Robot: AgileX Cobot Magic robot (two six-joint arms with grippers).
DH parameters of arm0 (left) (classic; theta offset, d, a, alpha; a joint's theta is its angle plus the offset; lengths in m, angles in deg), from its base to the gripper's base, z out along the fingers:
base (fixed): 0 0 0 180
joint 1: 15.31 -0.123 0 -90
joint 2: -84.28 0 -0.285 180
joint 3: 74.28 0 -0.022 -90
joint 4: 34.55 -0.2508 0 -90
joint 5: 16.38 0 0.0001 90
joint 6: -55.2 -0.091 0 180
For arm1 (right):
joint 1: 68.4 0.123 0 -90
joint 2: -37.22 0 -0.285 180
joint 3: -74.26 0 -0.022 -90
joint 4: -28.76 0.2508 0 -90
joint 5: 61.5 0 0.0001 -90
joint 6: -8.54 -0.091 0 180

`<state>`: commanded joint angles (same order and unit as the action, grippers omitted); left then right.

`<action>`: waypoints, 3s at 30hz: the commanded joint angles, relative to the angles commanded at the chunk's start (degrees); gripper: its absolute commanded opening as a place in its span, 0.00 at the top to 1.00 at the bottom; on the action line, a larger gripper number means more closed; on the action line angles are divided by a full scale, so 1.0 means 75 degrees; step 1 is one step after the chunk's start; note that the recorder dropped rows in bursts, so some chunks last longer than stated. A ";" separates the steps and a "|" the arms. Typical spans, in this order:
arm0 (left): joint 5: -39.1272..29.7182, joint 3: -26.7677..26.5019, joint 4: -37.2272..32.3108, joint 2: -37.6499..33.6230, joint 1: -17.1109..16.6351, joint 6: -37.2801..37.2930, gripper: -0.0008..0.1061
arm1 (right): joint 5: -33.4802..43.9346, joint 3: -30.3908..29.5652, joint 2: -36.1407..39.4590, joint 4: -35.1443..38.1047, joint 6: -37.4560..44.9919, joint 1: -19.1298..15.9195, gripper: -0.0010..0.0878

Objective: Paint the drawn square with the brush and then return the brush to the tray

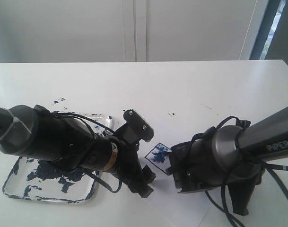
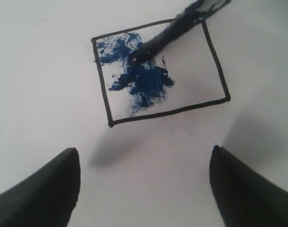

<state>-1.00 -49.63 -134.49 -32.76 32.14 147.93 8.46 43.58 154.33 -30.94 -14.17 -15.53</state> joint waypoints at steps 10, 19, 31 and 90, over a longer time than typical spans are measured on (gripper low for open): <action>-0.0018 0.0000 0.0000 0.0000 0.0000 0.0000 0.26 | 0.0000 0.0000 0.0076 0.0654 0.0113 -0.0088 0.99; -0.0032 0.0000 0.0000 0.0000 0.0000 0.0000 0.26 | 0.0000 0.0000 0.0363 0.1256 0.0152 0.0752 0.99; -0.0047 0.0000 0.0000 0.0000 0.0000 0.0035 0.26 | 0.0000 -0.0435 0.0384 0.0750 -0.0117 0.0094 0.99; -0.7541 0.0793 0.6237 0.6772 0.0000 -0.3377 0.26 | -0.2150 0.3759 0.1099 0.2039 -0.0768 0.2546 0.99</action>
<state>-57.56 -43.68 -87.71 18.02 32.14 122.60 -7.66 71.78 162.57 -15.65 -19.93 3.56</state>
